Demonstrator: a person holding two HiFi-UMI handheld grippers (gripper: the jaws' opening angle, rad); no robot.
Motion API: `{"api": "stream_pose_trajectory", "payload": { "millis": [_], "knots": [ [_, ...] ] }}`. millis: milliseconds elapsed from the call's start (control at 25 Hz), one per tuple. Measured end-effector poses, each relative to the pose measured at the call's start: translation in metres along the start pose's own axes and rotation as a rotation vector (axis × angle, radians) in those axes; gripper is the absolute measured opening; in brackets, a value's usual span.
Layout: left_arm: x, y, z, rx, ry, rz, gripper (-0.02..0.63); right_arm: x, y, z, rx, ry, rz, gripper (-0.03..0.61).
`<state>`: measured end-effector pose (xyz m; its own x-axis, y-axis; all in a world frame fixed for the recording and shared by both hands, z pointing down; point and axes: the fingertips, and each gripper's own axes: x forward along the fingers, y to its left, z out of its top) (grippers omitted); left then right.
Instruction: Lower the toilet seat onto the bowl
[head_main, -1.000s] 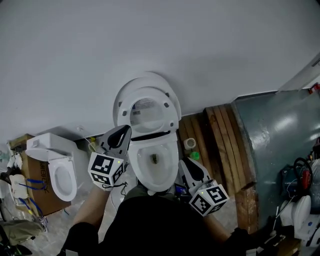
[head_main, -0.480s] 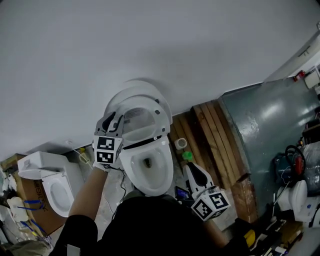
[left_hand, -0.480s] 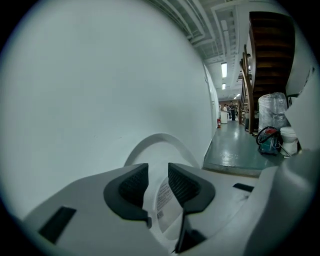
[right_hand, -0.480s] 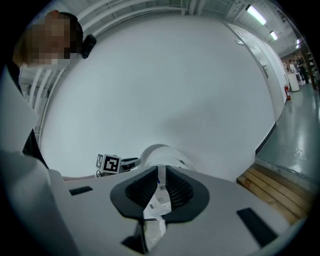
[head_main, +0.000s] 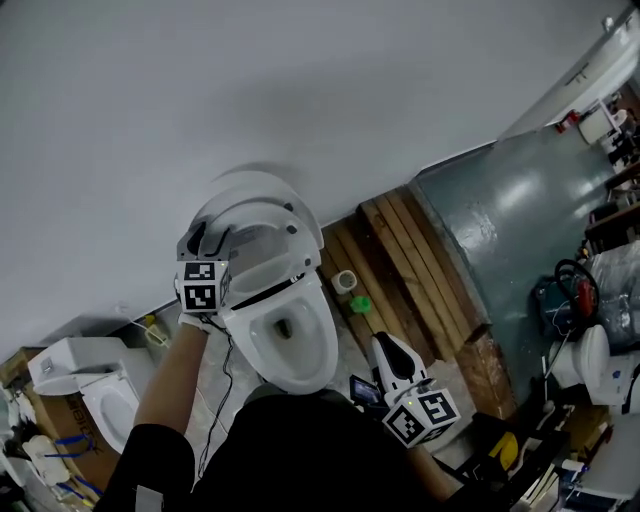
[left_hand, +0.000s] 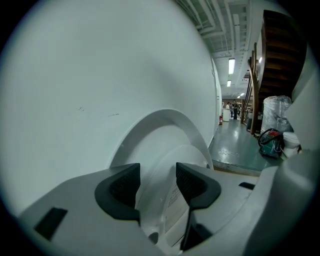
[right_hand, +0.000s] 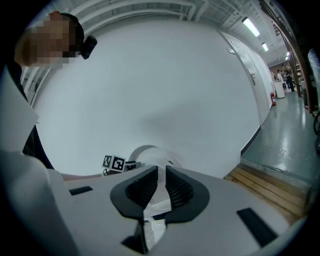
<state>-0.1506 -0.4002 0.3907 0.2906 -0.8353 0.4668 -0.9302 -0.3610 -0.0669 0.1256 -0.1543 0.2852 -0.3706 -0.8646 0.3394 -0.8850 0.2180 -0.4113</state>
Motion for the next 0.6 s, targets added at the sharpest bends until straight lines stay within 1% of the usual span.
{"api": "stream_pose_trajectory", "payload": {
  "millis": [120,240,360,600],
  "knots": [
    [0.014,0.001,-0.003,-0.038,0.007,-0.008,0.216,-0.001,-0.001,-0.003,0.007,0.003,-0.023,0.069],
    [0.021,0.001,-0.005,-0.031,0.005,0.007,0.218,-0.001,0.000,-0.006,0.008,0.008,-0.034,0.069],
    [0.020,0.001,-0.002,-0.052,-0.007,0.007,0.218,-0.002,0.000,-0.006,0.018,0.016,-0.046,0.069],
    [0.006,-0.005,-0.004,-0.098,-0.016,-0.028,0.218,-0.004,0.000,-0.007,0.029,0.007,-0.017,0.069]
  ]
}}
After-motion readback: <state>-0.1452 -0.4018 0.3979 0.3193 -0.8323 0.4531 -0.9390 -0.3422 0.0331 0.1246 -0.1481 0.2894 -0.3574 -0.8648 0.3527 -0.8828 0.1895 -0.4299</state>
